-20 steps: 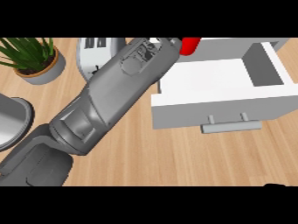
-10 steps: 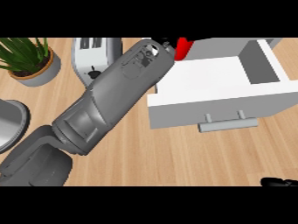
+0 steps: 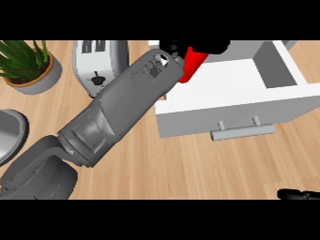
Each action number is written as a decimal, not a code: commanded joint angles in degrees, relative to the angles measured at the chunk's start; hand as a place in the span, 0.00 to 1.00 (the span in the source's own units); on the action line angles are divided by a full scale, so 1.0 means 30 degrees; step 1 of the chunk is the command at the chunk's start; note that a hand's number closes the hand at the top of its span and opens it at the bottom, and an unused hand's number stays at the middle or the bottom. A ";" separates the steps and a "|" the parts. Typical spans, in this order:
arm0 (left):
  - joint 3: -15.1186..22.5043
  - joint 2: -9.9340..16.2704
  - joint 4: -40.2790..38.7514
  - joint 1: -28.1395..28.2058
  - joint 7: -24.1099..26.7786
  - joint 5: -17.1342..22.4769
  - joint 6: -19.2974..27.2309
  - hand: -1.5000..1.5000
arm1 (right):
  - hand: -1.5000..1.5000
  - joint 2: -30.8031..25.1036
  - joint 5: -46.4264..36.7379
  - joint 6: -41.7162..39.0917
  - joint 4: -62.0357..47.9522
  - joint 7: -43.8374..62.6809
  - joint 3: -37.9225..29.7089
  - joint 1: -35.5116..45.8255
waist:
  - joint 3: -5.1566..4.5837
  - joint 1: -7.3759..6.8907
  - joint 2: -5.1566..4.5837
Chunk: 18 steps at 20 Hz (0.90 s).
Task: Pick up the can, place it into the drawer and close the drawer
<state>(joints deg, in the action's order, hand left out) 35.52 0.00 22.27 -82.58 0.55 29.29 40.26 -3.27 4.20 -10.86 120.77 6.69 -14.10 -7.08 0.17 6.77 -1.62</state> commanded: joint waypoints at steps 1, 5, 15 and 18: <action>0.0524 0.0000 -0.0367 0.0441 0.0701 0.0259 0.0794 0.00 | 0.00 -0.0015 0.0036 -0.0334 -0.0273 -0.0271 0.0261 -0.0033 | 0.0013 0.0364 -0.0145; 0.0310 0.0000 -0.0982 0.0368 0.0962 0.0666 0.0997 0.00 | 0.00 -0.0012 -0.0122 -0.0102 0.0430 -0.0023 0.0254 -0.0015 | -0.0001 0.0404 -0.0163; -0.0089 0.0000 -0.0459 0.0486 0.1598 0.2115 0.1391 0.00 | 0.00 -0.1252 -0.2874 -0.0016 0.0960 -0.1145 0.0217 0.0503 | -0.0026 -0.0051 -0.0142; -0.0226 0.0000 -0.0365 0.0507 0.1644 0.2608 0.1565 0.00 | 0.00 -0.1939 -0.3673 -0.0408 0.2360 -0.1281 0.0302 -0.0079 | -0.0033 0.0120 -0.0056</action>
<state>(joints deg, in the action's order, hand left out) 36.22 0.01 21.88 -81.07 4.21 35.43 45.51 -6.97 -2.67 -11.34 125.37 4.54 -13.58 -6.30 0.10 7.13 -1.75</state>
